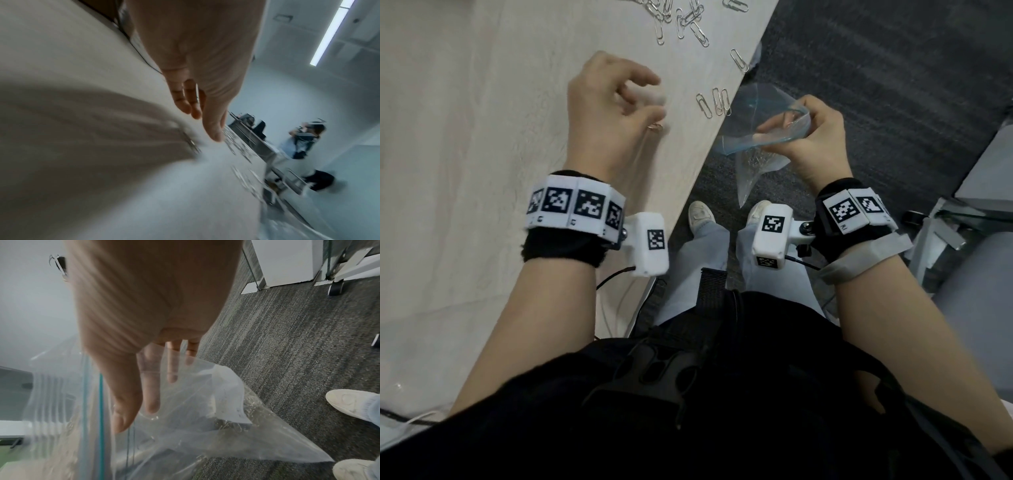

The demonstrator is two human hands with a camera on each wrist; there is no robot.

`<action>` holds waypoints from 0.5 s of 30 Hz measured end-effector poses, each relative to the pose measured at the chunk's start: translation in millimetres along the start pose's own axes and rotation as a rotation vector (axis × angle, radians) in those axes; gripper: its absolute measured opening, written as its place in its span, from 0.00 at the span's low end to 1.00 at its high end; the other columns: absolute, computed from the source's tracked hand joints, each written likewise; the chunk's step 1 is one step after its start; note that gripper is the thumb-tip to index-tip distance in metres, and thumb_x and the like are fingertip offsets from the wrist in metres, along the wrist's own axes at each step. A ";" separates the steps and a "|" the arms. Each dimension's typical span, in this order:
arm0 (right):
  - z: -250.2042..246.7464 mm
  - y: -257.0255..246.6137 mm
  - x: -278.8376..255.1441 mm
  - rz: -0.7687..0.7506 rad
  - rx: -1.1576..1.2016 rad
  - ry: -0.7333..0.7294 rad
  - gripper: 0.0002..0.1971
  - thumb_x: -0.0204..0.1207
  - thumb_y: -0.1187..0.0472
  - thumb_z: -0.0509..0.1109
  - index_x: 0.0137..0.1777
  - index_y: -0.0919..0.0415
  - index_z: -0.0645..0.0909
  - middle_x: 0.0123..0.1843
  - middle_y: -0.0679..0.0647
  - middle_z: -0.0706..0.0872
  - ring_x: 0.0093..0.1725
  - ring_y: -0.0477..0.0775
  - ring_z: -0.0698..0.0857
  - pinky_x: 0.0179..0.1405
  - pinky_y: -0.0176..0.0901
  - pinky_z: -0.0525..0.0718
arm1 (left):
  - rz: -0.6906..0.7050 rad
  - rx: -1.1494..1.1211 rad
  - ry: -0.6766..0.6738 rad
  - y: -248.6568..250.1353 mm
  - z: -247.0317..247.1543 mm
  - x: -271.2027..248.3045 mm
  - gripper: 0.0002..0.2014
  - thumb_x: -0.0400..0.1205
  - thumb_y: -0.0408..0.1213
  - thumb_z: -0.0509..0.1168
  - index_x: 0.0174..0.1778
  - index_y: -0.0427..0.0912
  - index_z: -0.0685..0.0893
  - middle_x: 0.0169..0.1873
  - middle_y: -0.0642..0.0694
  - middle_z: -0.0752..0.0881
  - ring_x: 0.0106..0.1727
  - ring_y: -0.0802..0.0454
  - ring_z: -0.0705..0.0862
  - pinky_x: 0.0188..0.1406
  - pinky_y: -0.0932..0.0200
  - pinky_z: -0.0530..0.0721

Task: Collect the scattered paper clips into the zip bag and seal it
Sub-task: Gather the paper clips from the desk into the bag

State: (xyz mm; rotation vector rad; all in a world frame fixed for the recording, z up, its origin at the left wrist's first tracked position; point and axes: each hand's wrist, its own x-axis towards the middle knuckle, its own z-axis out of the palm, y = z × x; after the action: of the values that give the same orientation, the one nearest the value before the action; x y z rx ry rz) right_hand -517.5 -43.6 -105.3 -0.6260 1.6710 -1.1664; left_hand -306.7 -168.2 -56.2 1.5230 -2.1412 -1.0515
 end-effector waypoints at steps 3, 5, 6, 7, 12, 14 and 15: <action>0.5 1.8 -0.4 -0.006 0.008 0.006 0.22 0.59 0.75 0.81 0.32 0.55 0.71 0.31 0.45 0.90 0.36 0.44 0.88 0.38 0.35 0.85 | -0.044 0.043 -0.159 -10.6 -15.6 1.0 0.22 0.62 0.36 0.81 0.52 0.45 0.87 0.45 0.52 0.79 0.37 0.67 0.75 0.37 0.79 0.75; 0.8 2.0 -0.3 -0.009 0.011 0.005 0.22 0.59 0.74 0.82 0.32 0.55 0.71 0.31 0.45 0.90 0.37 0.45 0.88 0.39 0.36 0.85 | -0.045 0.064 -0.217 -13.2 -16.4 2.5 0.20 0.61 0.33 0.80 0.49 0.43 0.88 0.40 0.53 0.80 0.34 0.65 0.76 0.37 0.75 0.76; 0.9 1.9 -0.3 -0.011 0.010 0.005 0.22 0.59 0.74 0.82 0.32 0.55 0.71 0.31 0.45 0.90 0.37 0.45 0.88 0.40 0.37 0.86 | -0.048 0.054 -0.206 -13.1 -15.1 2.9 0.17 0.62 0.32 0.79 0.46 0.42 0.88 0.39 0.53 0.81 0.33 0.65 0.76 0.38 0.71 0.78; 1.0 1.8 -0.3 -0.012 0.009 0.003 0.22 0.59 0.73 0.83 0.32 0.55 0.71 0.31 0.45 0.90 0.37 0.46 0.89 0.40 0.38 0.86 | -0.050 0.042 -0.185 -12.8 -12.8 3.1 0.14 0.63 0.32 0.79 0.44 0.41 0.89 0.38 0.51 0.83 0.33 0.64 0.77 0.39 0.67 0.80; 0.4 1.2 -0.8 -0.016 0.014 0.001 0.20 0.58 0.68 0.83 0.32 0.54 0.71 0.34 0.48 0.89 0.39 0.51 0.88 0.44 0.43 0.88 | -0.011 0.049 -0.136 -0.1 9.5 9.4 0.07 0.69 0.36 0.76 0.41 0.42 0.90 0.37 0.49 0.84 0.33 0.65 0.77 0.37 0.77 0.73; 0.8 1.4 -0.7 -0.017 0.009 0.004 0.20 0.58 0.69 0.83 0.32 0.54 0.71 0.35 0.50 0.89 0.39 0.51 0.88 0.43 0.43 0.88 | 0.019 0.053 -0.139 10.3 20.4 15.4 0.06 0.70 0.37 0.76 0.42 0.44 0.90 0.39 0.50 0.85 0.35 0.64 0.78 0.39 0.76 0.75; 0.8 1.4 -0.3 -0.013 0.007 0.004 0.20 0.58 0.69 0.83 0.32 0.54 0.72 0.35 0.50 0.89 0.39 0.50 0.88 0.42 0.41 0.87 | 0.031 0.059 -0.156 15.6 24.9 17.8 0.06 0.70 0.37 0.76 0.42 0.44 0.90 0.39 0.50 0.85 0.37 0.62 0.79 0.40 0.75 0.77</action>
State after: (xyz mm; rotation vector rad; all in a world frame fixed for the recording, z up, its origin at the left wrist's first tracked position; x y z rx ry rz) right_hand -516.4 -43.1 -106.5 -0.6319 1.6677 -1.1825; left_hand -339.7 -172.2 -64.9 1.4719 -2.3122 -1.1409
